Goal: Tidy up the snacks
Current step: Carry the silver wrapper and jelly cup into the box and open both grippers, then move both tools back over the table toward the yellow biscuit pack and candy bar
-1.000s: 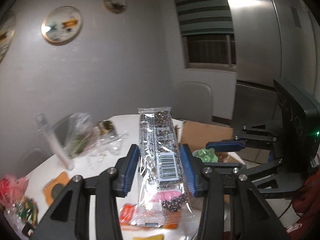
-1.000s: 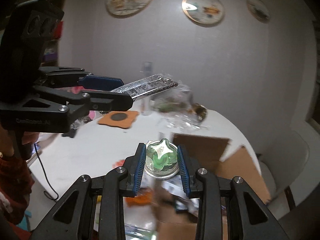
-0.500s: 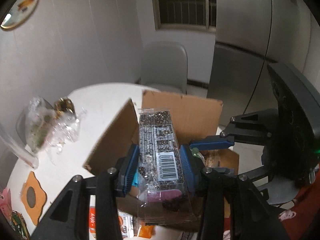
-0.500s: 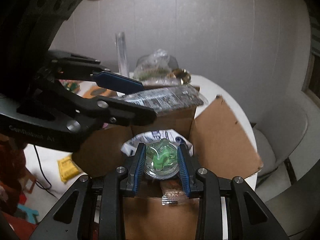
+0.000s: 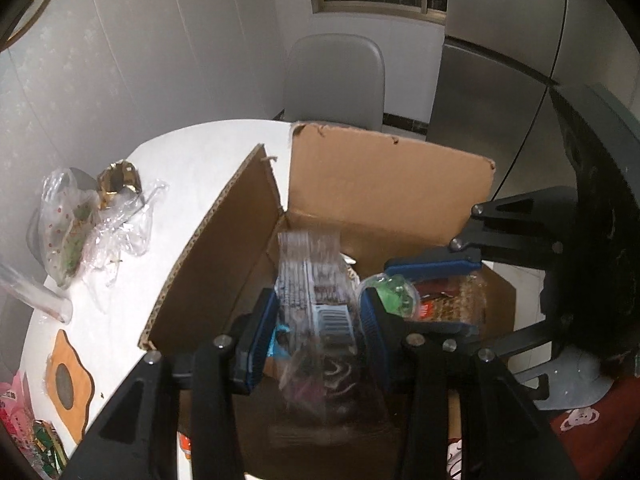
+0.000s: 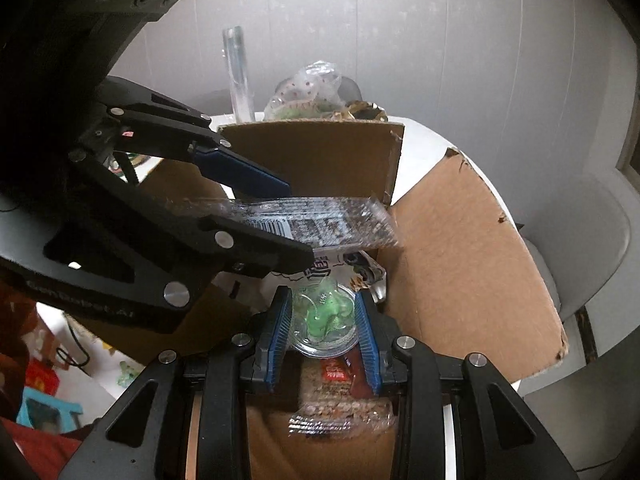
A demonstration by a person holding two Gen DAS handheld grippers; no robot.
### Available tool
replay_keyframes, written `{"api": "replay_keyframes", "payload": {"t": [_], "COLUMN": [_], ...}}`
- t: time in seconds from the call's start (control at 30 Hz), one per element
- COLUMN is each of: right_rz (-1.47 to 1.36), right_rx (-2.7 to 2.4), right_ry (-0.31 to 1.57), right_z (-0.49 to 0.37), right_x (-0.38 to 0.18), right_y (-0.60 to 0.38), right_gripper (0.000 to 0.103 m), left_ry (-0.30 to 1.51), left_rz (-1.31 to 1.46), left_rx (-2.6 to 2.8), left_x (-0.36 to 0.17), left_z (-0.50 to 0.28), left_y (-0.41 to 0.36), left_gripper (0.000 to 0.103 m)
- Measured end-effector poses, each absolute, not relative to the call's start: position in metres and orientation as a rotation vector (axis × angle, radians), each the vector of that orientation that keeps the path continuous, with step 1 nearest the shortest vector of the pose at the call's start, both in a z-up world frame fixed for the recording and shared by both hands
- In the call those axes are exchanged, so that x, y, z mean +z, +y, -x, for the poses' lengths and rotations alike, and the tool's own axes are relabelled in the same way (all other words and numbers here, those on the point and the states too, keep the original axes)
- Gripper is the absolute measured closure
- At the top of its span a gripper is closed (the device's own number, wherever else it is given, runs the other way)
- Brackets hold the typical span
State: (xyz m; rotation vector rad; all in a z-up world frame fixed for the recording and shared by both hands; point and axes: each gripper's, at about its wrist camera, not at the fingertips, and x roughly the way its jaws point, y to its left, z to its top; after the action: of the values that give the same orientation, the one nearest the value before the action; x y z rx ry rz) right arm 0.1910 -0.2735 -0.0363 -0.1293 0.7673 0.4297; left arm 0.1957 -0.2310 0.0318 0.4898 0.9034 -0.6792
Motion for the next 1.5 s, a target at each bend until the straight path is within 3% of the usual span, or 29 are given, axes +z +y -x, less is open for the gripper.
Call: {"api": "replay_keyframes", "payload": {"t": [0.13, 0.2, 0.27, 0.4, 0.6, 1.1, 1.5], "right_rz": [0.127, 0.135, 0.136, 0.136, 0.147, 0.233, 0.275], "right_rx": [0.425, 0.414, 0.419, 0.411, 0.4, 0.459, 0.608], "right_ry": [0.795, 0.804, 0.813, 0.795, 0.745, 0.587, 0.618], "right_z": [-0.192, -0.189, -0.188, -0.179, -0.157, -0.072, -0.044], "right_x": [-0.036, -0.036, -0.036, -0.029, -0.011, 0.035, 0.013], "right_y": [-0.274, -0.272, -0.272, -0.274, -0.27, -0.218, -0.147], "right_gripper": [0.074, 0.074, 0.069, 0.056, 0.048, 0.048, 0.048], "left_ry": [0.895, 0.875, 0.838, 0.79, 0.726, 0.603, 0.592], "left_rz": [-0.497, -0.484, -0.47, -0.444, -0.392, -0.325, -0.242], "left_rx": [-0.666, -0.667, -0.662, -0.656, -0.648, -0.577, -0.435], "left_x": [0.032, 0.037, 0.045, 0.061, 0.086, 0.123, 0.078], "left_z": [-0.199, -0.197, -0.192, -0.184, -0.164, -0.086, -0.045], "left_y": [-0.227, -0.224, -0.218, -0.207, -0.186, -0.119, -0.033], "left_gripper": [0.06, 0.04, 0.028, 0.018, 0.015, 0.014, 0.014]}}
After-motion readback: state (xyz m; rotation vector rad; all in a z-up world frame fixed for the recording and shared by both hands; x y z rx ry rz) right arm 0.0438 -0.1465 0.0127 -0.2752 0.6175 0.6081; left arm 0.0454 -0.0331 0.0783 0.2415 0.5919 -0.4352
